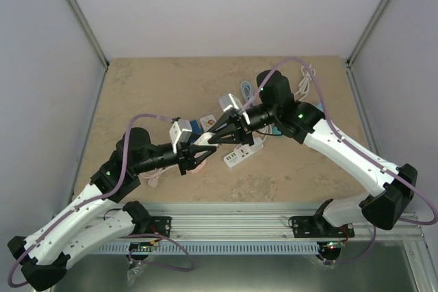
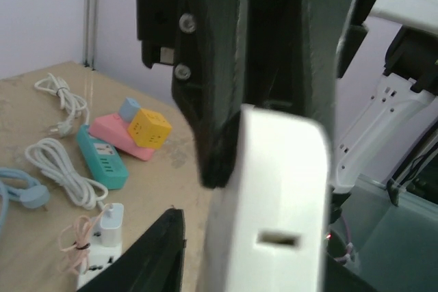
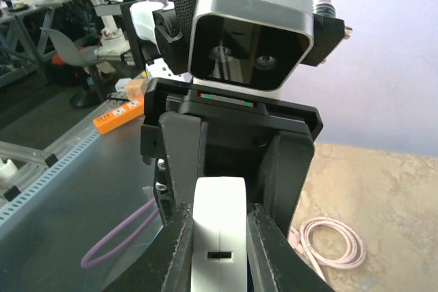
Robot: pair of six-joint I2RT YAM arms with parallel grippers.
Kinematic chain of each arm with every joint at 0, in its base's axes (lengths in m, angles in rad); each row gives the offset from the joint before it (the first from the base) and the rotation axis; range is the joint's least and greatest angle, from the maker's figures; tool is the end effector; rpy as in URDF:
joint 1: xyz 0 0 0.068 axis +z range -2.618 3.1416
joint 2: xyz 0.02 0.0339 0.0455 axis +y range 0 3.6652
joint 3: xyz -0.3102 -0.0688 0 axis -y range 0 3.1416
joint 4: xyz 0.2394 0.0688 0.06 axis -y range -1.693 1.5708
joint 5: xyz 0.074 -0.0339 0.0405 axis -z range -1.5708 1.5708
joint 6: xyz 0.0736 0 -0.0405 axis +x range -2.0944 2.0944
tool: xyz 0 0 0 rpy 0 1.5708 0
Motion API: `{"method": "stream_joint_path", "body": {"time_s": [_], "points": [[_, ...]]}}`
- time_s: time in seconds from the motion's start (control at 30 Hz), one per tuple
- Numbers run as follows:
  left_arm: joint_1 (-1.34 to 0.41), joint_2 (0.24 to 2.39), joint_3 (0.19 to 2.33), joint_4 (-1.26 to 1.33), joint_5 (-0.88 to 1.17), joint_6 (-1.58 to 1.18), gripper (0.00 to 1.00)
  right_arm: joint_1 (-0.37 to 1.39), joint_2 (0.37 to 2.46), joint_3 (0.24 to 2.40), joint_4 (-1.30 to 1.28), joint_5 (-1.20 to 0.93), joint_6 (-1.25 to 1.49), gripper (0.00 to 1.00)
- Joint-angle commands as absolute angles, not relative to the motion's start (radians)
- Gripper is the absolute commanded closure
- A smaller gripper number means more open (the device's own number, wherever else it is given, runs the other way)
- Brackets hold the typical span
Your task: Insert the plug
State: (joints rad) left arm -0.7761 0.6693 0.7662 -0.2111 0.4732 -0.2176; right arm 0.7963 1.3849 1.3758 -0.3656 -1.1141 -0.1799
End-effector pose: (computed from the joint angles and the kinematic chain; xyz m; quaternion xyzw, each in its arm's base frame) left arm 0.0820 -0.1275 0.3729 0.3500 0.6544 -0.4622 0.4854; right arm 0.1638 0.2618 0.4372 -0.5919 0.4800 0.5613 0.3229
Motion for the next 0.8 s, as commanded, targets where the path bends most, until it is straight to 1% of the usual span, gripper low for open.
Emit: {"method": "stream_joint_path", "body": {"time_s": [0.0,0.1,0.23,0.3,0.37,0.4,0.47,0.53,0.57,0.6,0.63,0.7,0.77], "points": [[-0.776,0.672,0.76,-0.139,0.502,-0.257,0.73,0.8,1.39,1.354,-0.299,-1.116,-0.127,0.99],[-0.775,0.671,0.751,-0.135,0.506,-0.251,0.77,0.799,1.391,1.351,-0.285,-1.107,-0.113,1.0],[-0.776,0.658,0.747,-0.127,0.499,-0.24,0.92,0.8,1.394,1.35,-0.277,-1.106,-0.105,1.0],[-0.776,0.651,0.741,-0.122,0.495,-0.236,0.98,0.799,1.393,1.35,-0.273,-1.102,-0.098,0.99],[-0.776,0.653,0.738,-0.132,0.486,-0.222,1.0,0.8,1.392,1.35,-0.27,-1.1,-0.091,0.97],[-0.776,0.655,0.739,-0.14,0.48,-0.216,1.0,0.799,1.391,1.35,-0.267,-1.098,-0.088,0.91],[-0.776,0.66,0.74,-0.156,0.475,-0.2,1.0,0.797,1.385,1.345,-0.263,-1.089,-0.081,0.7],[-0.776,0.664,0.745,-0.176,0.46,-0.176,1.0,0.786,1.363,1.326,-0.242,-1.075,-0.062,0.41],[-0.776,0.665,0.748,-0.189,0.447,-0.163,1.0,0.777,1.346,1.311,-0.221,-1.064,-0.048,0.32],[-0.776,0.668,0.752,-0.202,0.43,-0.15,1.0,0.768,1.328,1.291,-0.197,-1.051,-0.03,0.24],[-0.776,0.67,0.755,-0.216,0.41,-0.137,1.0,0.756,1.307,1.269,-0.168,-1.038,-0.013,0.18],[-0.776,0.68,0.765,-0.242,0.374,-0.111,1.0,0.73,1.262,1.225,-0.115,-1.016,0.032,0.11],[-0.776,0.697,0.776,-0.271,0.346,-0.088,1.0,0.702,1.213,1.181,-0.063,-0.965,0.082,0.07]]}}
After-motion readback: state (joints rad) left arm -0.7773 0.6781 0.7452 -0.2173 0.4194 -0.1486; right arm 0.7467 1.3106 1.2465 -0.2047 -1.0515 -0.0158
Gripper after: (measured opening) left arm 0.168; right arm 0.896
